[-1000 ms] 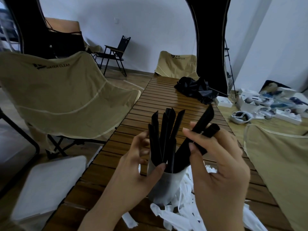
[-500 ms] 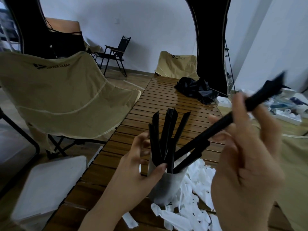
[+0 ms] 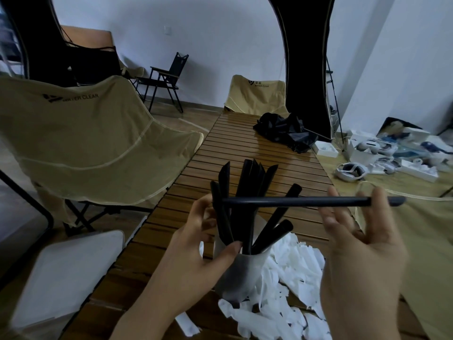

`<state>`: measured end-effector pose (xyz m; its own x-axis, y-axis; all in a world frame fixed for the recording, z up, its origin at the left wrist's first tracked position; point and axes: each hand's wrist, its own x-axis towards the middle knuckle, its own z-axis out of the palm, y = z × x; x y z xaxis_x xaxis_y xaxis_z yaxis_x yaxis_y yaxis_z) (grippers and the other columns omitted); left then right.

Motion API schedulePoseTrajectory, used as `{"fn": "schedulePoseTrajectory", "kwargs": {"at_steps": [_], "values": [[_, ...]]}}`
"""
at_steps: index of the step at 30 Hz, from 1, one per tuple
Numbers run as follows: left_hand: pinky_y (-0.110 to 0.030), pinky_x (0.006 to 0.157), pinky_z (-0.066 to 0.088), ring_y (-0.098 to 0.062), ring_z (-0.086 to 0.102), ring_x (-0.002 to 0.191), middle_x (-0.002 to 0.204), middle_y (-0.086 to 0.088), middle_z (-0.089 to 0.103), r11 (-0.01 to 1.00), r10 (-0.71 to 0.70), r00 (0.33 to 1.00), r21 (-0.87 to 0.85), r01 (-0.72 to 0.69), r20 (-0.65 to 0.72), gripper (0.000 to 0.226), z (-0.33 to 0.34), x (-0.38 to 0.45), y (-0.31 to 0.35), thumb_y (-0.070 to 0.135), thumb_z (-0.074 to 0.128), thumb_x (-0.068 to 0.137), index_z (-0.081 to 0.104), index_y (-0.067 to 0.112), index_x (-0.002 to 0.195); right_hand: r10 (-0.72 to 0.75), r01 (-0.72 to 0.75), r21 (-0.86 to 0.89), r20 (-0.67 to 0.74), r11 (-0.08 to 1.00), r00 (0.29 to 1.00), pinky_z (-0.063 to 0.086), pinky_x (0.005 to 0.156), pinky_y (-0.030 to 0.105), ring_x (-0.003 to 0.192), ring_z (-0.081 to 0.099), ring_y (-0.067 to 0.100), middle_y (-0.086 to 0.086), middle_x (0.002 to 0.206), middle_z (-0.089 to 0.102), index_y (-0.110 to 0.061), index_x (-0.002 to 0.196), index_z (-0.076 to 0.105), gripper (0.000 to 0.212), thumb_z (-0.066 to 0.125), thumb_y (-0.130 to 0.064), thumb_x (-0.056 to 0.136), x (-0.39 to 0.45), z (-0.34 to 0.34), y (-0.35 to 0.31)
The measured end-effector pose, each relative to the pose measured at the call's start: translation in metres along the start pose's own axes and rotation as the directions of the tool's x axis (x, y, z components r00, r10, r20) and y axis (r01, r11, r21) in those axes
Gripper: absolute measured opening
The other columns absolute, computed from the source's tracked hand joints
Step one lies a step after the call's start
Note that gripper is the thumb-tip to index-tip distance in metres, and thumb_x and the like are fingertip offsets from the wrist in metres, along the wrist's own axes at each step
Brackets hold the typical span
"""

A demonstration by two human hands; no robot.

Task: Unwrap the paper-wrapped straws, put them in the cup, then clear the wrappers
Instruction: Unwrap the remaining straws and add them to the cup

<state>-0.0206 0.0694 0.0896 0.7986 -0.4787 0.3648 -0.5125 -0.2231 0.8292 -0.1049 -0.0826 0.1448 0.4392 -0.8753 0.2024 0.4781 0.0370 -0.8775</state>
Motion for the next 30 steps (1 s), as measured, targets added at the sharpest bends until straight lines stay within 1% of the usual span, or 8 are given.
{"fn": "schedulePoseTrajectory", "kwargs": {"at_steps": [4,9,12,16,18,21,25,30], "values": [[-0.007,0.080,0.043,0.013,0.055,0.105,0.106,0.035,0.057,0.999,-0.022,1.000,0.032,0.022,0.002,0.057,0.000,-0.001,0.001,0.035,0.070,0.080,0.030,0.060,0.111,0.164,-0.158,0.151,-0.028,0.976,0.986,0.052,0.092,0.030,0.096,0.069,0.011,-0.006,0.121,0.058,-0.021,0.136,0.050,0.073,0.053,0.024,0.079,0.004,-0.004,0.005],[-0.008,0.061,0.040,0.007,0.056,0.077,0.083,0.038,0.055,0.994,-0.020,1.000,0.110,0.021,-0.016,0.037,0.002,-0.003,-0.009,0.052,0.063,0.077,0.044,0.022,0.087,0.276,-0.283,0.100,0.080,0.954,0.958,0.056,0.081,0.025,0.089,0.071,0.015,0.004,0.085,0.072,-0.012,0.111,0.067,0.051,0.066,0.010,0.065,0.002,-0.004,0.013],[-0.003,0.072,0.042,0.017,0.054,0.094,0.098,0.043,0.054,0.998,-0.030,0.999,0.059,0.031,-0.021,0.037,0.001,-0.002,-0.004,0.041,0.068,0.079,0.043,0.035,0.104,0.295,-0.302,0.046,0.117,0.952,0.948,0.057,0.076,0.024,0.076,0.071,0.015,0.008,0.076,0.067,-0.011,0.107,0.069,0.040,0.066,0.008,0.072,0.001,-0.004,0.017],[-0.016,0.085,0.043,0.009,0.057,0.104,0.105,0.033,0.059,1.000,-0.005,1.000,0.021,0.005,0.015,0.056,-0.002,-0.001,0.003,0.034,0.068,0.081,0.030,0.057,0.114,0.306,-0.309,-0.010,0.171,0.951,0.936,0.051,0.067,0.025,0.063,0.063,0.013,0.006,0.074,0.068,-0.009,0.102,0.069,0.020,0.065,-0.009,0.082,0.002,-0.006,0.022],[-0.018,0.085,0.044,0.008,0.057,0.104,0.106,0.032,0.059,1.000,-0.001,1.000,0.018,0.000,0.008,0.056,-0.002,-0.001,0.002,0.035,0.068,0.080,0.030,0.058,0.115,0.287,-0.266,-0.122,0.208,0.956,0.935,0.039,0.070,0.031,0.061,0.047,0.018,0.005,0.067,0.055,-0.010,0.088,0.071,0.015,0.064,-0.023,0.086,0.000,-0.006,0.023],[-0.022,0.087,0.046,0.005,0.058,0.104,0.107,0.030,0.060,1.000,0.005,1.000,-0.001,-0.005,0.006,0.057,-0.001,-0.001,0.000,0.039,0.067,0.079,0.030,0.056,0.119,0.247,-0.182,-0.253,0.259,0.950,0.934,0.030,0.065,0.036,0.065,0.035,0.025,0.008,0.063,0.044,0.002,0.079,0.064,0.035,0.060,-0.031,0.090,-0.001,-0.006,0.024],[-0.018,0.086,0.046,0.006,0.058,0.105,0.109,0.029,0.060,1.000,0.008,1.000,-0.003,-0.008,0.012,0.055,-0.001,-0.001,-0.003,0.033,0.067,0.081,0.032,0.051,0.120,0.202,-0.057,-0.375,0.361,0.925,0.910,0.033,0.052,0.015,0.052,0.040,0.007,0.001,0.056,0.052,-0.001,0.081,0.068,0.024,0.055,-0.017,0.093,0.001,-0.002,0.028],[-0.004,0.083,0.041,0.008,0.057,0.104,0.108,0.029,0.061,1.000,0.010,1.000,0.018,-0.010,0.007,0.051,-0.001,0.000,-0.006,0.025,0.065,0.085,0.037,0.036,0.126,0.184,0.124,-0.539,0.482,0.833,0.856,0.038,0.057,0.008,0.065,0.051,0.006,0.007,0.092,0.063,-0.026,0.091,0.068,0.020,0.056,-0.009,0.089,-0.002,0.002,0.038]]}}
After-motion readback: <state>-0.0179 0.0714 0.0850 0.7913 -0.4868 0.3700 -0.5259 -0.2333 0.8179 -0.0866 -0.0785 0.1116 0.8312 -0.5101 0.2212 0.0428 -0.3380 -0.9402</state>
